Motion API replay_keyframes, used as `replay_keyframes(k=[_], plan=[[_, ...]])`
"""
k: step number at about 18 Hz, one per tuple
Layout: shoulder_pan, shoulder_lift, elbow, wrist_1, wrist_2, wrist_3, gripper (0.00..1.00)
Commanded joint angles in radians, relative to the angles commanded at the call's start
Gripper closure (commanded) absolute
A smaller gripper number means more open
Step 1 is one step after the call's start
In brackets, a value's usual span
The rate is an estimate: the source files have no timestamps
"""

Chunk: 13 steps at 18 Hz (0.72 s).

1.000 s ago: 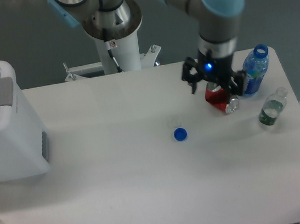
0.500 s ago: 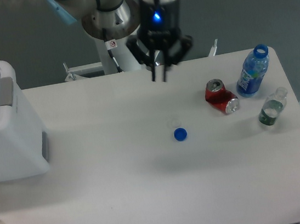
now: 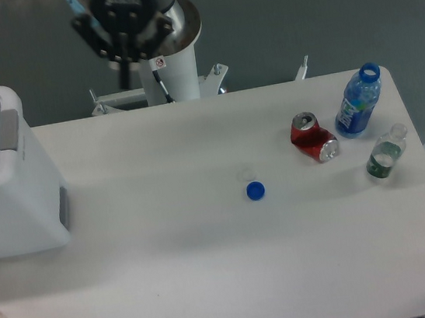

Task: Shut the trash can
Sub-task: 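Swing the gripper over toward the white trash can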

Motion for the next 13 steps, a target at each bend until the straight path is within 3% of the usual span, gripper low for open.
replay_keyframes(k=[8,13], plan=[[-0.135,0.005,0.055,0.003,-0.083,-0.078,1.0],[-0.201,-0.001,0.061,0.051,-0.158,-0.082,1.0]])
